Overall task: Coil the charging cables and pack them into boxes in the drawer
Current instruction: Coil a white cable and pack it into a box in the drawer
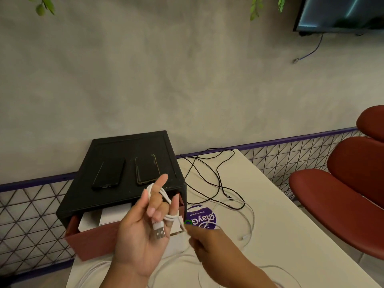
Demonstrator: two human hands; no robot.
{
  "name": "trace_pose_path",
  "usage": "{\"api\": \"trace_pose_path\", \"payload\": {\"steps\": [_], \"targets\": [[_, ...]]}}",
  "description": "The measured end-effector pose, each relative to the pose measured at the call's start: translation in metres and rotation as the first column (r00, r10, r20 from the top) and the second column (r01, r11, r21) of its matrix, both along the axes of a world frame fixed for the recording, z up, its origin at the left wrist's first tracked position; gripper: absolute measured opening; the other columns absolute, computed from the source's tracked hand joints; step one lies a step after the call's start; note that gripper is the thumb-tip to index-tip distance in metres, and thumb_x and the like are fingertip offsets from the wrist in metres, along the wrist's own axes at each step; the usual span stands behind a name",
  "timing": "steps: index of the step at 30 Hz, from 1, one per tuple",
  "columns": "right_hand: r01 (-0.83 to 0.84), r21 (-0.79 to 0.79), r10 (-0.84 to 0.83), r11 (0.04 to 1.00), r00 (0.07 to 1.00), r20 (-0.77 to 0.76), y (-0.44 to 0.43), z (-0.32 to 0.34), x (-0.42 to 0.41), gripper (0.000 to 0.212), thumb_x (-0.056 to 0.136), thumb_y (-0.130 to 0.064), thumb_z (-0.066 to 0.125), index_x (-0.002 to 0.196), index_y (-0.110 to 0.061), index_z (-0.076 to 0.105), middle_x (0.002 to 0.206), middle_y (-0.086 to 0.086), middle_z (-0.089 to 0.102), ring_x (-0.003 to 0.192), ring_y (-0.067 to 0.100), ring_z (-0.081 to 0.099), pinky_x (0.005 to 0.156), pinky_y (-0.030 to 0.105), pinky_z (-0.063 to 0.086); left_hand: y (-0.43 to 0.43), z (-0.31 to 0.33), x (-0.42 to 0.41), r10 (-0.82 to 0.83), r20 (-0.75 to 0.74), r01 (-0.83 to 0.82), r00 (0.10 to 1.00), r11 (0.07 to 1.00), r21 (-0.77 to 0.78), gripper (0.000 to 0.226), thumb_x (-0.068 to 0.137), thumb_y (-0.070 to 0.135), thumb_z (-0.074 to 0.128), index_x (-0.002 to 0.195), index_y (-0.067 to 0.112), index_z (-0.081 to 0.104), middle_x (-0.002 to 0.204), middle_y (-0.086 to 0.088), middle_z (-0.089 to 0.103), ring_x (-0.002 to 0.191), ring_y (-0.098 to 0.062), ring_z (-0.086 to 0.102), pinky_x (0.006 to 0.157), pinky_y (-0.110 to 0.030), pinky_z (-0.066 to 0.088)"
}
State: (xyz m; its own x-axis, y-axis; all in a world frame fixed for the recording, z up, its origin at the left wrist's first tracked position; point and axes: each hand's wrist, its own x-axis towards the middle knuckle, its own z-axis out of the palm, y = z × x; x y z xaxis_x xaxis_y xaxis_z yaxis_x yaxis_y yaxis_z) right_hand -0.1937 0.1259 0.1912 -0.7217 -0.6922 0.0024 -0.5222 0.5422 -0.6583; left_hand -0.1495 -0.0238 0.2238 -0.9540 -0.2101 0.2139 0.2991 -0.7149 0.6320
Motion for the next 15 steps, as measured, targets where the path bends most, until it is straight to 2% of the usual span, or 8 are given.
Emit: {"api": "trace_pose_path", "payload": {"steps": [2, 4, 6, 8, 10, 12, 14, 15], "targets": [[-0.055, 0.097, 0.057, 0.994, 0.998, -0.019, 0.0, 0.004, 0.004, 0.039, 0.098, -0.017, 0.041, 0.134, -0.031, 0.045, 0.127, 0.001, 0.057, 0.112, 0.017, 0.053, 0.091, 0.023, 0.042, -0.001, 0.0, -0.003, 0.122, 0.054, -0.124, 0.991, 0.992, 0.038, 0.05, 0.074, 0.022, 0.062, 0.119, 0.001, 0.06, 0.055, 0.001, 0.046, 0.048, -0.008, 0.051, 0.083, -0.033, 0.055], [-0.089, 0.143, 0.093, 0.986, 0.996, -0.019, 0.0, 0.013, 0.007, 0.037, 0.099, -0.022, 0.042, 0.134, -0.029, 0.045, 0.135, 0.001, 0.052, 0.118, 0.02, 0.051, 0.094, 0.025, 0.041, 0.002, 0.005, -0.004, 0.285, 0.068, -0.273, 0.956, 0.951, -0.144, 0.035, 0.083, 0.024, 0.051, 0.116, 0.012, 0.057, 0.052, 0.001, 0.045, 0.049, -0.009, 0.051, 0.084, -0.032, 0.052], [-0.11, 0.151, 0.115, 0.982, 0.993, -0.027, 0.002, 0.022, 0.009, 0.034, 0.098, -0.024, 0.044, 0.131, -0.028, 0.05, 0.132, 0.0, 0.055, 0.116, 0.019, 0.052, 0.094, 0.025, 0.042, 0.001, -0.001, -0.006, 0.408, 0.029, -0.352, 0.912, 0.818, -0.454, 0.027, 0.095, 0.018, 0.036, 0.113, 0.024, 0.056, 0.054, 0.001, 0.052, 0.062, -0.012, 0.058, 0.086, -0.024, 0.045], [-0.138, 0.128, 0.143, 0.982, 0.989, -0.025, 0.005, 0.033, 0.009, 0.03, 0.097, -0.025, 0.047, 0.125, -0.026, 0.056, 0.126, -0.002, 0.058, 0.113, 0.015, 0.053, 0.094, 0.026, 0.045, 0.0, -0.012, -0.006, 0.468, -0.052, -0.368, 0.882, 0.616, -0.697, 0.029, 0.098, 0.016, 0.034, 0.11, 0.021, 0.059, 0.064, 0.0, 0.062, 0.078, -0.007, 0.06, 0.084, -0.011, 0.043], [-0.173, 0.116, 0.177, 0.978, 0.984, -0.026, 0.008, 0.044, 0.009, 0.027, 0.096, -0.027, 0.049, 0.121, -0.023, 0.06, 0.121, -0.003, 0.062, 0.109, 0.013, 0.055, 0.09, 0.026, 0.047, 0.002, -0.022, -0.005, 0.47, -0.063, -0.334, 0.88, 0.518, -0.788, 0.033, 0.098, 0.012, 0.035, 0.12, -0.002, 0.055, 0.073, -0.001, 0.065, 0.08, 0.009, 0.059, 0.073, 0.003, 0.038], [-0.216, 0.13, 0.223, 0.968, 0.974, -0.04, 0.011, 0.05, 0.008, 0.027, 0.095, -0.029, 0.05, 0.118, -0.021, 0.061, 0.116, -0.003, 0.063, 0.105, 0.011, 0.055, 0.085, 0.025, 0.046, 0.005, -0.025, -0.006, 0.463, -0.083, -0.298, 0.882, 0.413, -0.861, 0.035, 0.097, 0.012, 0.035, 0.123, -0.007, 0.052, 0.077, 0.011, 0.067, 0.079, 0.021, 0.054, 0.067, 0.003, 0.038], [-0.261, 0.116, 0.267, 0.958, 0.963, -0.043, 0.013, 0.052, 0.009, 0.025, 0.094, -0.032, 0.052, 0.112, -0.02, 0.064, 0.107, -0.003, 0.065, 0.097, 0.012, 0.057, 0.08, 0.027, 0.047, 0.008, -0.024, -0.007, 0.486, -0.133, -0.305, 0.864, 0.293, -0.906, 0.034, 0.095, 0.024, 0.035, 0.12, 0.014, 0.056, 0.083, 0.03, 0.064, 0.085, 0.012, 0.058, 0.068, -0.003, 0.043], [-0.279, 0.088, 0.283, 0.956, 0.958, -0.047, 0.014, 0.053, 0.009, 0.021, 0.093, -0.032, 0.053, 0.104, -0.02, 0.066, 0.097, -0.004, 0.066, 0.088, 0.011, 0.057, 0.076, 0.027, 0.047, 0.008, -0.023, -0.006, 0.484, -0.145, -0.292, 0.863, 0.245, -0.925, 0.031, 0.093, 0.032, 0.033, 0.118, 0.032, 0.052, 0.083, 0.027, 0.065, 0.086, 0.005, 0.061, 0.069, -0.007, 0.046]]}}
